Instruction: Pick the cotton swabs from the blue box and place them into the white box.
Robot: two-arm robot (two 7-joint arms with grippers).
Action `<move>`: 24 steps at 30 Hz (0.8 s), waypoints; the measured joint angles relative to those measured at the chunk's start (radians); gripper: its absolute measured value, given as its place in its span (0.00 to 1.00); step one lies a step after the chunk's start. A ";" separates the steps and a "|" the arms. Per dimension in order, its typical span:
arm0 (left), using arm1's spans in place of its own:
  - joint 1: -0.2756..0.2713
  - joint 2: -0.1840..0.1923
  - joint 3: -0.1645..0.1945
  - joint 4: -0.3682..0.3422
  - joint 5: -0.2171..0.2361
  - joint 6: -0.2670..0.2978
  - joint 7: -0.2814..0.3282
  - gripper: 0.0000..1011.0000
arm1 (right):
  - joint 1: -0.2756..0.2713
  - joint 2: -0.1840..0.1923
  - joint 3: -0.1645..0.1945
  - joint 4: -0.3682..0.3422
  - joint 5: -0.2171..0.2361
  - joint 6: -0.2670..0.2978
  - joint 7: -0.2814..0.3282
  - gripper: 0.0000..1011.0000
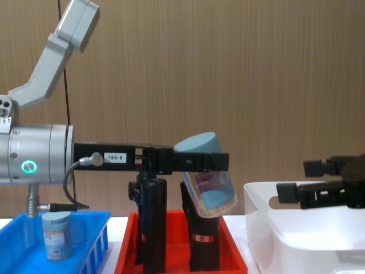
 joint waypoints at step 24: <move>0.000 0.000 0.000 0.000 0.000 0.000 0.000 0.66 | 0.133 -0.032 -0.047 0.083 -0.033 0.152 0.146 0.99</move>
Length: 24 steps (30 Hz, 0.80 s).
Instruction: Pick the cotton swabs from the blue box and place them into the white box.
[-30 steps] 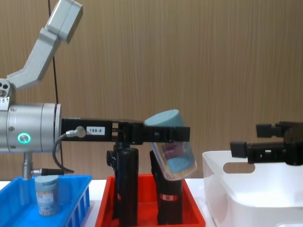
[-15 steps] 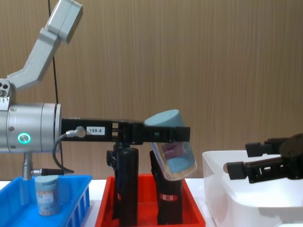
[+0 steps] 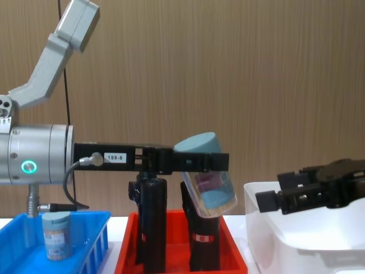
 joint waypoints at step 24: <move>0.000 0.000 0.000 0.000 0.000 0.000 0.000 0.66 | 0.064 -0.048 -0.038 0.052 0.056 0.047 -0.001 0.99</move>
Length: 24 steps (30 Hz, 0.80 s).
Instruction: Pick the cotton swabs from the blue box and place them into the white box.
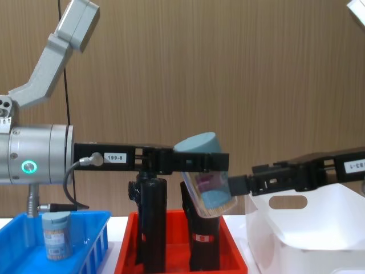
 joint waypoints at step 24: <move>0.000 0.000 0.000 0.000 0.000 0.000 0.000 0.66 | 0.036 -0.039 -0.049 0.037 0.013 -0.007 -0.010 0.99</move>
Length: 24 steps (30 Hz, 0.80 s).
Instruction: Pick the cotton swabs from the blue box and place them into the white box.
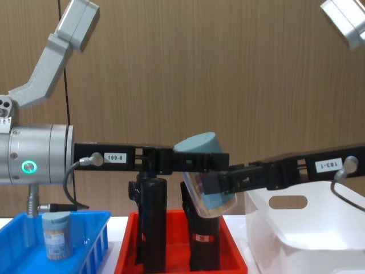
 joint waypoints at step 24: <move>0.000 0.000 0.000 0.000 0.000 0.000 0.000 0.66 | 0.019 -0.017 -0.034 0.051 -0.031 -0.083 -0.038 0.99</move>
